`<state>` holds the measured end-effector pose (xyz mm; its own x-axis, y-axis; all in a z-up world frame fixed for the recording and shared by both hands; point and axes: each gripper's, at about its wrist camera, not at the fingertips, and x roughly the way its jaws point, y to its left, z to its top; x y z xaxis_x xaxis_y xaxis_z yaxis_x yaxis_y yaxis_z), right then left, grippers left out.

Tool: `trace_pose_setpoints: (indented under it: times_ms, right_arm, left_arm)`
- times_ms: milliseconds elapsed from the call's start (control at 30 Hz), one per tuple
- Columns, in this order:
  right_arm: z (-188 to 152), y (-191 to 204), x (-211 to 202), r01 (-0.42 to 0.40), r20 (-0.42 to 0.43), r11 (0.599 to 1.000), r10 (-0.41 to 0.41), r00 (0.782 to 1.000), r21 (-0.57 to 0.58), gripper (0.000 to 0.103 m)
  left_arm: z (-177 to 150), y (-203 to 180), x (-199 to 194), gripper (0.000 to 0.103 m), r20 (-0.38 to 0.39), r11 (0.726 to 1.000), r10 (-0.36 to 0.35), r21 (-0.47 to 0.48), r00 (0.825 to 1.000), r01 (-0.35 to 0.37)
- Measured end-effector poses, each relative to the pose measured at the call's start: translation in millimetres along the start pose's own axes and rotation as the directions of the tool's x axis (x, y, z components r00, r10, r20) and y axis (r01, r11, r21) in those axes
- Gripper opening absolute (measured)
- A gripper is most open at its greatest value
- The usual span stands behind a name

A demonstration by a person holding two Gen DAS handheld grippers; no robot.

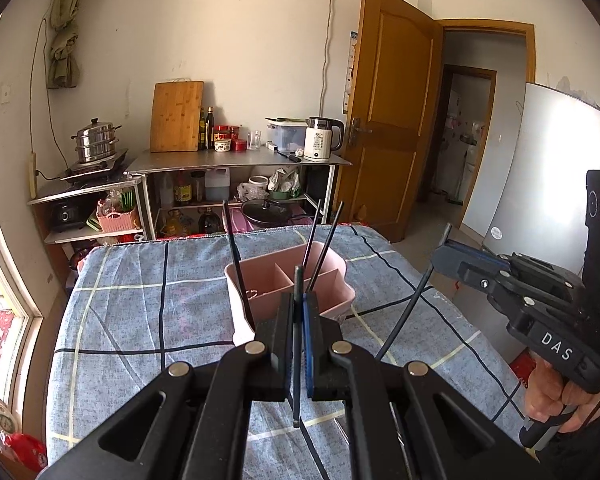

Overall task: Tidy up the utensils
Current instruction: 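Lift the black chopsticks with both tools and lower them into the pink basket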

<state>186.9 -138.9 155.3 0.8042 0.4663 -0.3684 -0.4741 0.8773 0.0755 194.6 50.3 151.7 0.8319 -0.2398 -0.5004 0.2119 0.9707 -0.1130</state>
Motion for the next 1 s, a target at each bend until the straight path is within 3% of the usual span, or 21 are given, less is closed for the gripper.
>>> trace_pose_setpoints:
  times_ms: [567, 1000]
  right_arm:
    - [68, -3, 10, 0.012, 0.146, 1.000, -0.009, 0.989, -0.016, 0.004]
    - [73, -4, 43, 0.011, 0.156, 1.000, -0.011, 0.988, 0.002, 0.004]
  left_arm:
    - [81, 14, -3, 0.005, 0.128, 1.000, -0.002, -0.016, 0.992, 0.004]
    - [81, 32, 22, 0.005, 0.120, 0.999, 0.032, -0.031, 0.992, -0.028]
